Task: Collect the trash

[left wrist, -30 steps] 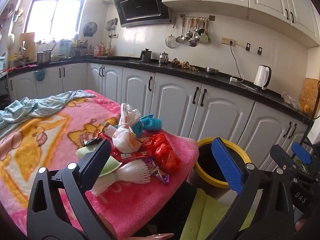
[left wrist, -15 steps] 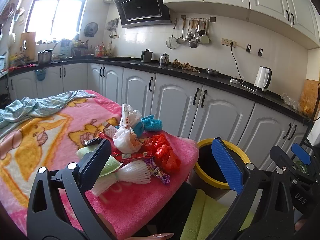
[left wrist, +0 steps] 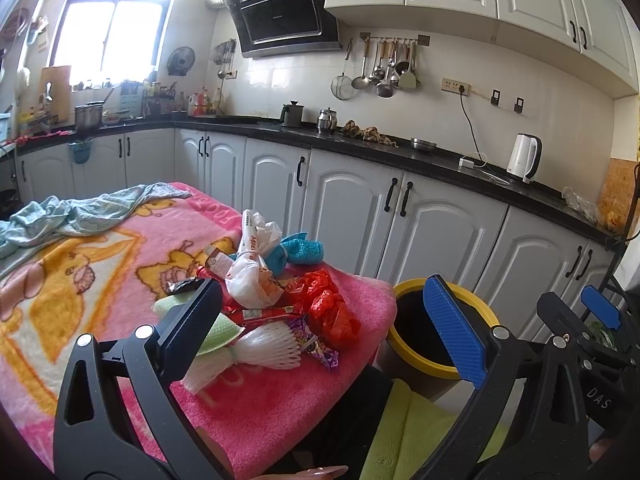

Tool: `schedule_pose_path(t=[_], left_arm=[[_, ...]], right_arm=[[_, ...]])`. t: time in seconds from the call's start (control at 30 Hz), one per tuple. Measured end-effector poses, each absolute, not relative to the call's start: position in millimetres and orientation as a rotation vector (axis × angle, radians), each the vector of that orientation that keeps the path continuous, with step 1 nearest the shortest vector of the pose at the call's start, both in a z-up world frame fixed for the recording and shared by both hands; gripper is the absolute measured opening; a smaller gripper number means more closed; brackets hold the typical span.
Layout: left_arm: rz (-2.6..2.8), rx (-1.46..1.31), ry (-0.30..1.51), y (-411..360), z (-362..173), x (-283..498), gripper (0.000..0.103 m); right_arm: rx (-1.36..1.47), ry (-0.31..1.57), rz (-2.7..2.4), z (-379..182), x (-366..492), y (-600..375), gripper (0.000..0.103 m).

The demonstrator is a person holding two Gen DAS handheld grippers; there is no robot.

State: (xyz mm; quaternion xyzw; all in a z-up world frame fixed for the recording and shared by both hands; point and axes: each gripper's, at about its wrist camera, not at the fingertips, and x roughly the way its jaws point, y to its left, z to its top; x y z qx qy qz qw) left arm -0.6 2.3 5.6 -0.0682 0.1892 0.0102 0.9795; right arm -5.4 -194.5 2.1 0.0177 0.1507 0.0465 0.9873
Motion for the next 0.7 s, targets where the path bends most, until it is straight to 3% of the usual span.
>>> schedule_pose_path(t=[0.7], left_arm=[[0.022, -0.146, 0.383, -1, 12, 1, 0.092]], right_arm=[[0.023, 0.304, 0.106, 1, -5, -184, 0.097]])
